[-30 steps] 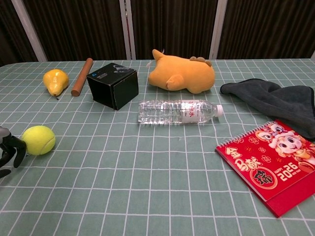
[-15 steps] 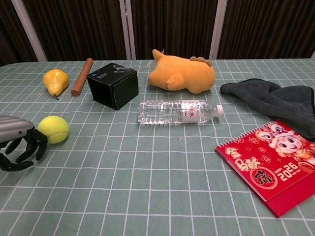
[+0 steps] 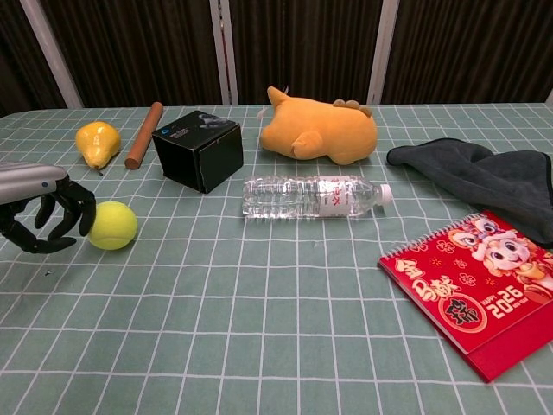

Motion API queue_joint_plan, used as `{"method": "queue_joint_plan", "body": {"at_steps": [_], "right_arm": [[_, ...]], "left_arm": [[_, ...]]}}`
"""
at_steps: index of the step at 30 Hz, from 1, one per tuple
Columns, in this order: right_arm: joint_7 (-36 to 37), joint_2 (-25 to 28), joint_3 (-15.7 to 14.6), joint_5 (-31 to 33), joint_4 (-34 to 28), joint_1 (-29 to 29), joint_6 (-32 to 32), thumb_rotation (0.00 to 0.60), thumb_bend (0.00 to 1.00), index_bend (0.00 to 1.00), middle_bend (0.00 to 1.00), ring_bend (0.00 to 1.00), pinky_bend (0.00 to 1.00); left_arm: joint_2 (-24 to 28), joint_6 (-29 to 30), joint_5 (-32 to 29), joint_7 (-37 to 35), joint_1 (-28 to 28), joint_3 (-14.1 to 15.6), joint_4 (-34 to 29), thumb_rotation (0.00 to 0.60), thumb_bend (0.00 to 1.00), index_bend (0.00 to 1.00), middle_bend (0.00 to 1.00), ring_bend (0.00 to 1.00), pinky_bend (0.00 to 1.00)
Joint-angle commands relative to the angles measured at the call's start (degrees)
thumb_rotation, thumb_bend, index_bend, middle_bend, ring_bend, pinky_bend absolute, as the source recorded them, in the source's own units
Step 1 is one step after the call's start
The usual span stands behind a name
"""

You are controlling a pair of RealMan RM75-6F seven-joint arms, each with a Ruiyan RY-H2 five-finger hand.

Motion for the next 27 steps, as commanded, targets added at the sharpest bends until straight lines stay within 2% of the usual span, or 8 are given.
{"method": "queue_joint_plan", "body": {"at_steps": [1, 8, 15, 16, 20, 27], "right_arm": [[-0.13, 0.09, -0.29, -0.51, 0.14, -0.45, 0.61, 0.6, 0.37, 0.0, 0.0, 0.0, 0.0], [-0.97, -0.17, -0.03, 0.01, 0.33, -0.67, 0.68, 0.6, 0.37, 0.0, 0.0, 0.0, 0.0], [-1.6, -0.09, 0.11, 0.33, -0.11, -0.52, 0.12, 0.6, 0.37, 0.0, 0.0, 0.0, 0.0], [-1.68, -0.07, 0.13, 0.24, -0.11, -0.51, 0.18, 0.6, 0.37, 0.0, 0.0, 0.0, 0.0], [-1.67, 0.06, 0.08, -0.04, -0.32, -0.53, 0.28, 0.6, 0.37, 0.0, 0.0, 0.0, 0.0], [-1.51, 0.26, 0.0, -0.24, -0.4, -0.46, 0.04, 0.6, 0.37, 0.0, 0.0, 0.0, 0.0]], "left_arm": [[-0.73, -1.35, 0.05, -1.15, -1.37, -0.03, 2.07, 0.6, 0.38, 0.5, 0.66, 0.4, 0.54], [-3.92, -1.76, 0.24, -3.52, -2.96, 0.14, 6.28, 0.6, 0.38, 0.49, 0.62, 0.38, 0.53], [-4.69, -1.6, 0.72, -5.36, -4.36, 0.22, 8.41, 0.6, 0.38, 0.47, 0.55, 0.35, 0.5], [-4.94, -1.99, 0.43, -5.95, -4.69, 0.07, 8.93, 0.6, 0.38, 0.46, 0.55, 0.35, 0.47], [-5.87, -3.55, -0.51, -7.88, -5.73, -0.31, 10.71, 0.6, 0.38, 0.42, 0.51, 0.33, 0.25], [-8.8, -5.24, -1.6, -9.26, -7.71, -1.0, 15.18, 0.6, 0.38, 0.36, 0.44, 0.28, 0.15]]}}
